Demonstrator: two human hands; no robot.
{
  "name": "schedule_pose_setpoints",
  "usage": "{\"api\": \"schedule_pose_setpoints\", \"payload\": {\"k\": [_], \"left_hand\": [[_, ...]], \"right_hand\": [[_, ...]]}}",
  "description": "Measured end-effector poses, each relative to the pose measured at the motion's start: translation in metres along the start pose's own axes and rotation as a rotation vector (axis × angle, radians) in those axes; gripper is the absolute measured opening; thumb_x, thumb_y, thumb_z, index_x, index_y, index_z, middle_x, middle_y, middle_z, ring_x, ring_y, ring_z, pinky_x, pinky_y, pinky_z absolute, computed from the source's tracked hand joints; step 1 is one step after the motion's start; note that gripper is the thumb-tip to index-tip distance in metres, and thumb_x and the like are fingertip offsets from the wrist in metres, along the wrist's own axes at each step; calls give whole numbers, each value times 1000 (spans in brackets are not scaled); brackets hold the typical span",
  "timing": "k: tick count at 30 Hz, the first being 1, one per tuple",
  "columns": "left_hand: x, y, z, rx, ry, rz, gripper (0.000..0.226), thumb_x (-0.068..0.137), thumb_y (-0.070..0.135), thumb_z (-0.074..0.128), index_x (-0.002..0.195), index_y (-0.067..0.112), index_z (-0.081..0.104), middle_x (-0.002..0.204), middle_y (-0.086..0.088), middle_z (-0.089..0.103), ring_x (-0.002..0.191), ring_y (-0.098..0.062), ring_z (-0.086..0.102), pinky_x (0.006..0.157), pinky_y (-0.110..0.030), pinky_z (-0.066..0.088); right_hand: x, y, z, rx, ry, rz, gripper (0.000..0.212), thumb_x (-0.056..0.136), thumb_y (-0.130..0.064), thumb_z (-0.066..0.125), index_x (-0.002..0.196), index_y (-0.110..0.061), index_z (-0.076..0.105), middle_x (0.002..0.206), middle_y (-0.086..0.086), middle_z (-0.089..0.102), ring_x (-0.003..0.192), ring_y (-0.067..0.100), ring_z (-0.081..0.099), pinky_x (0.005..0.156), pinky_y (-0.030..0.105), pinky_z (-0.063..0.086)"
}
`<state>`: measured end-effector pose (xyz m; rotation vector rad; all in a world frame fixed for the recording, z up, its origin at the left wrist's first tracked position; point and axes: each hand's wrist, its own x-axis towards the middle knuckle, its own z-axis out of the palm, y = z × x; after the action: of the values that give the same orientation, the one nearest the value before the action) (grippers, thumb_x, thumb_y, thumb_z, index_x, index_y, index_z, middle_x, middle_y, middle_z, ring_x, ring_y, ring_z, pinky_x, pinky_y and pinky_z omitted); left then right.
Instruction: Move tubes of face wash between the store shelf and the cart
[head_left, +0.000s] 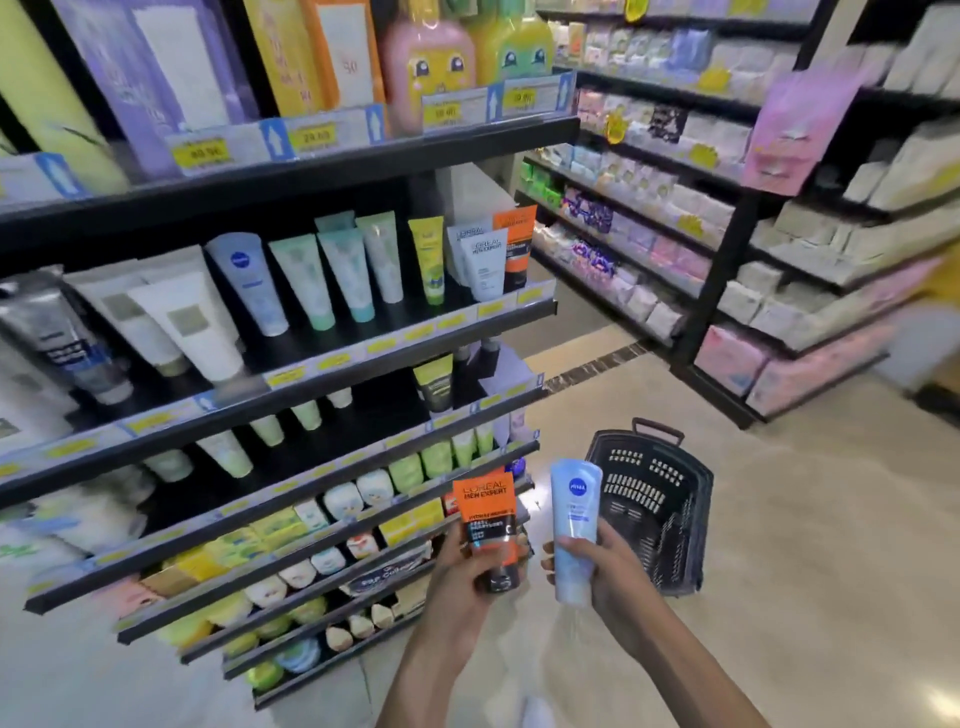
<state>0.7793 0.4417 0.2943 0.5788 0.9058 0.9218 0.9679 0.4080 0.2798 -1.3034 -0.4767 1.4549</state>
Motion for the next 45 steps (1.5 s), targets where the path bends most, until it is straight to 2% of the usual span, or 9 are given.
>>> {"api": "schedule_pose_setpoints", "payload": {"k": [4, 6, 11, 16, 25, 32, 37, 41, 45], "left_hand": [[46, 8, 35, 7, 18, 42, 56, 77, -6, 73, 130, 10, 61, 119, -25, 72, 98, -36, 71, 78, -43, 54], [66, 14, 53, 40, 19, 70, 50, 84, -2, 70, 130, 15, 61, 121, -24, 71, 104, -39, 69, 78, -43, 54], [110, 36, 94, 73, 30, 175, 55, 77, 14, 83, 129, 16, 63, 127, -24, 68, 120, -54, 60, 103, -71, 42], [138, 66, 138, 167, 104, 224, 57, 77, 15, 82, 128, 23, 59, 117, -14, 75, 112, -41, 69, 87, -48, 56], [191, 131, 226, 306, 260, 566, 40, 86, 3, 79, 118, 24, 66, 114, -8, 75, 103, -29, 72, 82, -44, 62], [254, 164, 263, 451, 484, 786, 43, 84, 6, 81, 121, 17, 64, 110, 2, 76, 99, -13, 73, 80, -22, 58], [283, 174, 258, 584, 581, 821, 46, 85, 12, 81, 125, 20, 59, 112, 7, 74, 100, -5, 70, 88, -23, 58], [298, 175, 251, 732, 661, 804, 50, 81, 16, 83, 125, 22, 60, 116, 5, 71, 106, -10, 68, 97, -37, 57], [306, 166, 249, 831, 714, 768, 58, 81, 21, 83, 131, 26, 54, 122, 7, 67, 112, -13, 66, 98, -42, 56]], "right_hand": [[46, -52, -10, -3, -27, -5, 51, 74, -12, 81, 123, -11, 66, 96, 22, 70, 85, 34, 63, 75, 43, 51], [67, -76, -16, -2, -58, -20, 40, 83, -3, 74, 122, -8, 64, 94, 23, 67, 85, 34, 60, 72, 42, 50], [109, -129, -24, -36, -131, -60, 32, 91, 0, 65, 121, -9, 64, 93, 21, 70, 82, 36, 66, 62, 40, 59], [145, -166, -29, -75, -202, -46, 30, 91, -1, 67, 118, -14, 67, 91, 14, 74, 76, 31, 70, 57, 37, 58], [200, -219, -49, -138, -348, -4, 34, 92, -3, 67, 124, -14, 64, 93, 12, 76, 78, 22, 72, 69, 37, 57], [216, -234, -59, -131, -394, 32, 34, 94, -3, 66, 125, -16, 62, 90, 9, 75, 76, 22, 73, 66, 36, 57], [220, -239, -70, -151, -412, 36, 35, 94, -7, 67, 127, -15, 61, 95, 11, 75, 82, 25, 74, 69, 36, 58], [222, -240, -79, -139, -424, 53, 35, 93, -8, 68, 127, -16, 60, 96, 13, 75, 84, 27, 74, 67, 34, 59], [223, -239, -84, -128, -422, 61, 54, 78, -21, 80, 129, -15, 60, 100, 17, 74, 88, 31, 73, 71, 38, 60]]}}
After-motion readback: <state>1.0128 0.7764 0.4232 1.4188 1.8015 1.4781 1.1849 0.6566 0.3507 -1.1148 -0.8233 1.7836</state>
